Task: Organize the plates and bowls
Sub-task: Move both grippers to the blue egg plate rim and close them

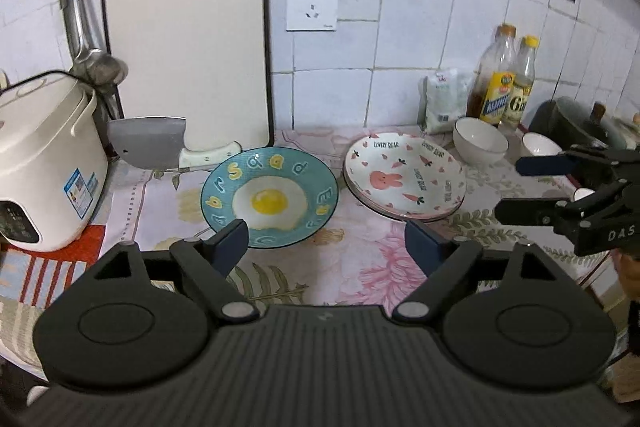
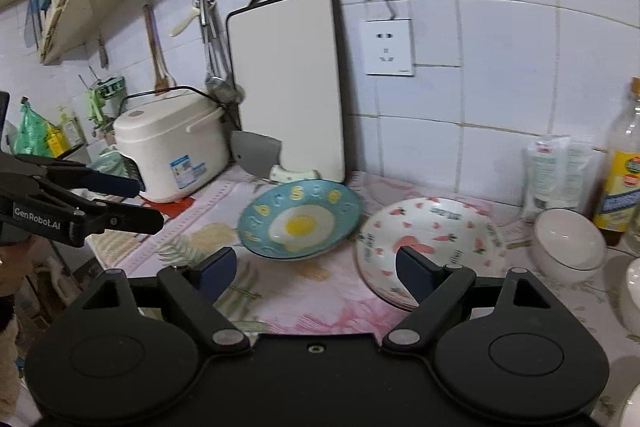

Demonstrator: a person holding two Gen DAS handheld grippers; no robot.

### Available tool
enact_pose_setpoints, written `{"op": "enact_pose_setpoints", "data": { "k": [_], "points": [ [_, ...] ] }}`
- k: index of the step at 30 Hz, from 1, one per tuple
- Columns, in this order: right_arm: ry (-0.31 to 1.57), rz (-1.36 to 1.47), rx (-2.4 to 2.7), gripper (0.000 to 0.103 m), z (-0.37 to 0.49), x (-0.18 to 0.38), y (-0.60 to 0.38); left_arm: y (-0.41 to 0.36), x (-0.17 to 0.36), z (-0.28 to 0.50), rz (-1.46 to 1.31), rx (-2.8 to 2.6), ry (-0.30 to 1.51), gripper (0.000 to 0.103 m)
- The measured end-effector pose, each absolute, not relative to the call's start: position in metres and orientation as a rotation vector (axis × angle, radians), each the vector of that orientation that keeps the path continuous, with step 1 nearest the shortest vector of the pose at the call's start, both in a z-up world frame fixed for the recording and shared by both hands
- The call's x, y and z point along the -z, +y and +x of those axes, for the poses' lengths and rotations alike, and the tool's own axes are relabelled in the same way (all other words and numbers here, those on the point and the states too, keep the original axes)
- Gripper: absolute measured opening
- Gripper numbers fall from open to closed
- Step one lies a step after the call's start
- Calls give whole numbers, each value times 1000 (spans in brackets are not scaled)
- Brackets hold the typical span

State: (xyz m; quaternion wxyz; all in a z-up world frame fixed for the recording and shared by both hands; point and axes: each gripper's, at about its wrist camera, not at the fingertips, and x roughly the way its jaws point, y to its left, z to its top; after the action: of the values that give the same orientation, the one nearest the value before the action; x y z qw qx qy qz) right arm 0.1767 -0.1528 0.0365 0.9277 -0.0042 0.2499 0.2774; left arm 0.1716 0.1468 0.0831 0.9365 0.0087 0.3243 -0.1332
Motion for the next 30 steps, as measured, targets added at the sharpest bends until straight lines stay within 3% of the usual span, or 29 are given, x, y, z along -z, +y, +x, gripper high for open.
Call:
{"op": "enact_pose_setpoints", "data": {
  "k": [11, 19, 30],
  "points": [
    [529, 62, -650, 89, 216, -4, -99, 209, -39, 195, -124, 230, 552, 89],
    [651, 192, -643, 80, 272, 48, -66, 232, 18, 249, -199, 180, 670, 85],
    [718, 276, -486, 59, 318, 96, -42, 239, 66, 308, -289, 134, 773, 51]
  ]
}}
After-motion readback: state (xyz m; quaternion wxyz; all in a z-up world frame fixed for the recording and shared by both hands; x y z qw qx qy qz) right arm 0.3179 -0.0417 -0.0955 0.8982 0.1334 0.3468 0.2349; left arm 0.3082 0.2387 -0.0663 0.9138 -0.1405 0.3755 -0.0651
